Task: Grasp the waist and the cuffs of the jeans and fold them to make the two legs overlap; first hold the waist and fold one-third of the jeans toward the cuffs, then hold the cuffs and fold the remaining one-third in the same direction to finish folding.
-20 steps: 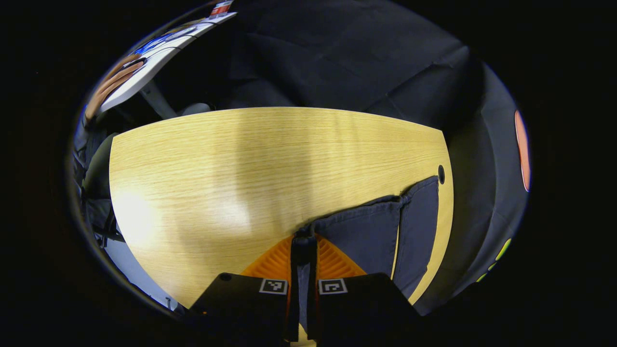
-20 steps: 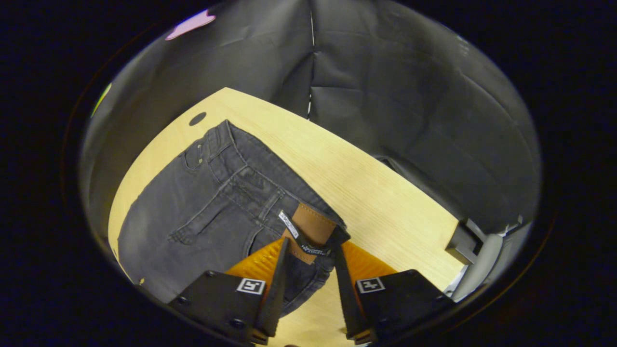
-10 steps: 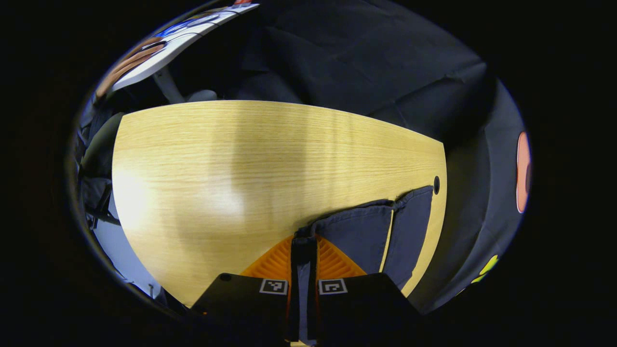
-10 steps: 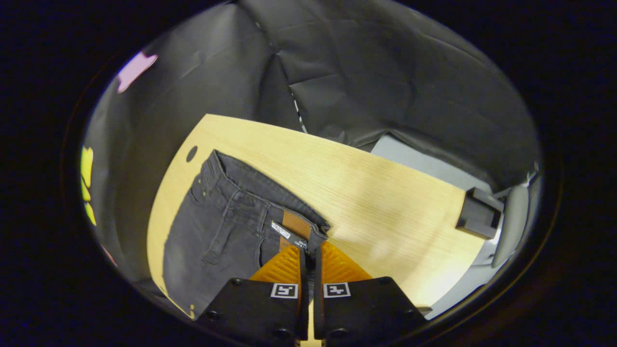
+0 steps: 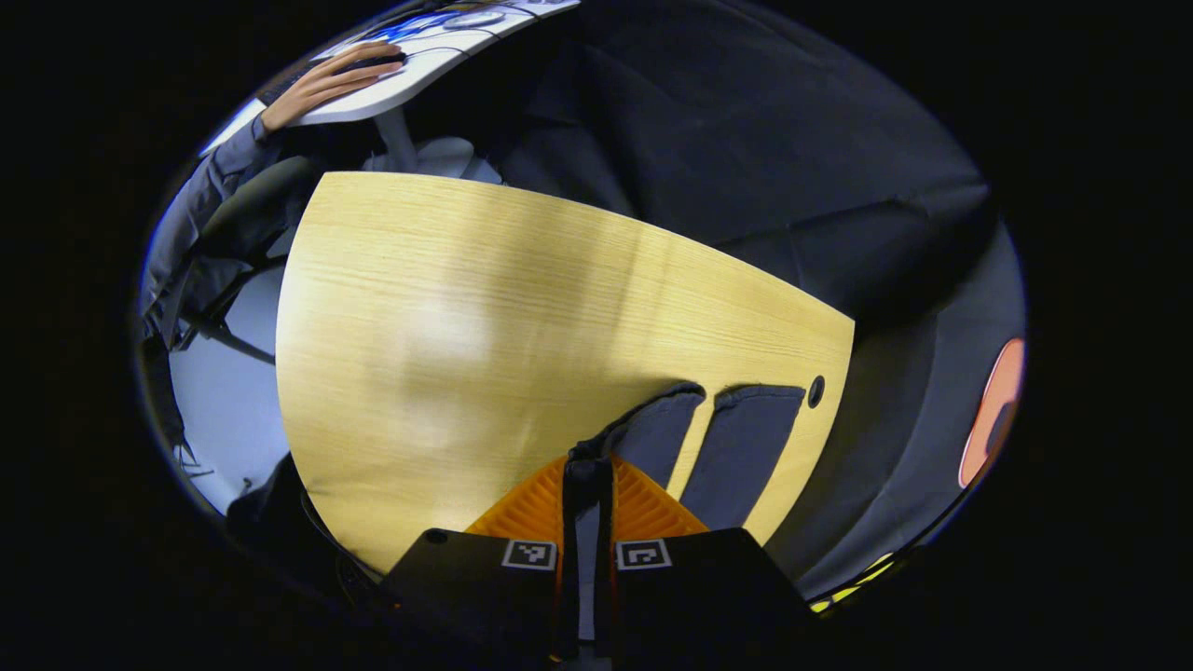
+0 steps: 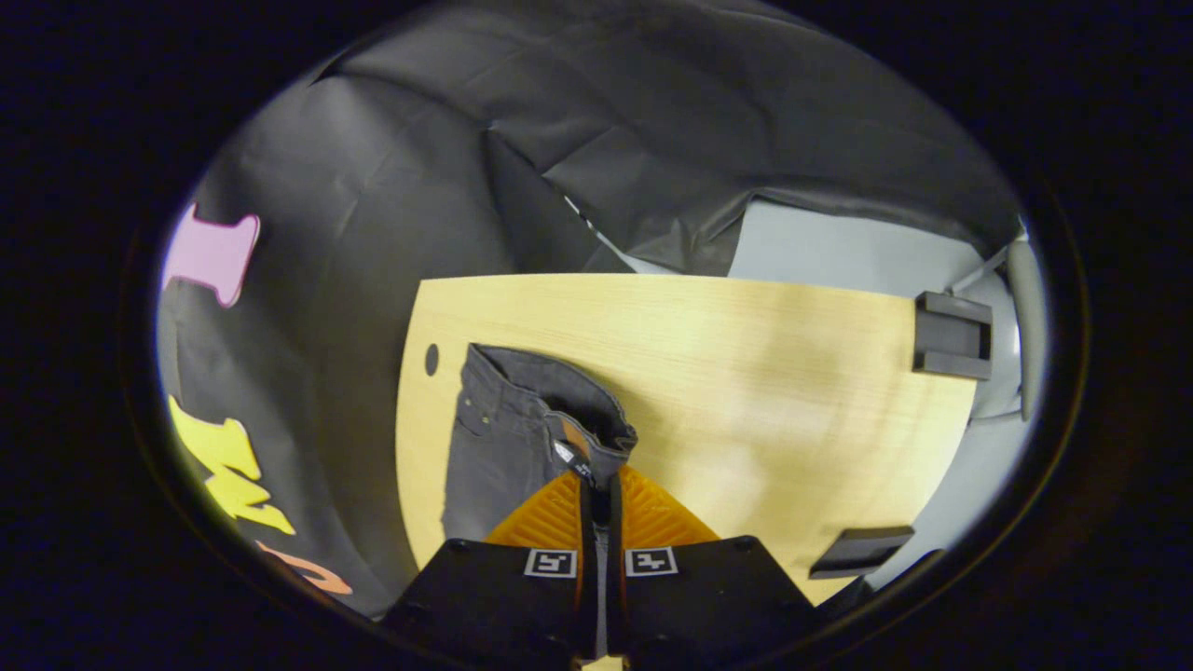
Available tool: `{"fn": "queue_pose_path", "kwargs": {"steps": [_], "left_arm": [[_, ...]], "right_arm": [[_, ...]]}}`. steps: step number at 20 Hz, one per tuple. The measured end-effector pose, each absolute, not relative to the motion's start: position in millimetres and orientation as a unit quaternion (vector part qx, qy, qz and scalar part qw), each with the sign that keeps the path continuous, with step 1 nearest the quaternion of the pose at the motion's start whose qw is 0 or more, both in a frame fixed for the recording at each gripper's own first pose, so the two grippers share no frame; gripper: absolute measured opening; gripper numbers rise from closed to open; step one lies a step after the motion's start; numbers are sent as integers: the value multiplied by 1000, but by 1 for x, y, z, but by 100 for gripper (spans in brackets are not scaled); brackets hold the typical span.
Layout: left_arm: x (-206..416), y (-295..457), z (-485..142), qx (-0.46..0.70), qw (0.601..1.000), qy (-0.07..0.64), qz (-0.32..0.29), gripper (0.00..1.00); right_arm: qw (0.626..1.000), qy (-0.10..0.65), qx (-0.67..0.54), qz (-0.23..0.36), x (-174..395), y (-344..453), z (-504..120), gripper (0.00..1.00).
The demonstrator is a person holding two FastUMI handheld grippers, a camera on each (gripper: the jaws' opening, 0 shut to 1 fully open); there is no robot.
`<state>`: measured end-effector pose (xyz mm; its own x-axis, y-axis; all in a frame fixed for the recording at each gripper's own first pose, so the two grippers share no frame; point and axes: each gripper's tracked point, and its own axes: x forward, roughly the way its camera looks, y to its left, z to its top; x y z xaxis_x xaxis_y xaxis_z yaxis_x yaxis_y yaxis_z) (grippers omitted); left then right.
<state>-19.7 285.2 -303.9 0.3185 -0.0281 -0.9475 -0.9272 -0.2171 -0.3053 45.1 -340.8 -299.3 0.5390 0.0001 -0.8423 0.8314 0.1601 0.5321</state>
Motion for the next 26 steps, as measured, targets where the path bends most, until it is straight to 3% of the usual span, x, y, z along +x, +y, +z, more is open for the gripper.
{"fn": "queue_pose_path", "kwargs": {"steps": [6,11,12,19,20,21,24,26], "left_arm": [[26,293,-261,-680,465,345,450,10],[76,313,-240,-697,458,323,447,10],[86,313,-240,-700,455,321,446,10],[165,321,-256,-695,446,328,459,9],[178,322,-263,-693,445,331,462,10],[189,322,-269,-688,444,334,466,10],[220,319,-298,-677,444,352,470,10],[243,316,-322,-669,448,368,464,10]], "right_arm": [[647,329,631,-272,113,-328,-240,4],[650,316,641,-257,166,-333,-217,4],[648,317,643,-258,176,-333,-218,0],[629,318,657,-268,246,-340,-237,4],[626,316,659,-272,256,-343,-243,0],[623,316,660,-276,266,-345,-249,4],[622,327,656,-276,300,-341,-271,0],[625,333,648,-280,315,-337,-287,4]]}}
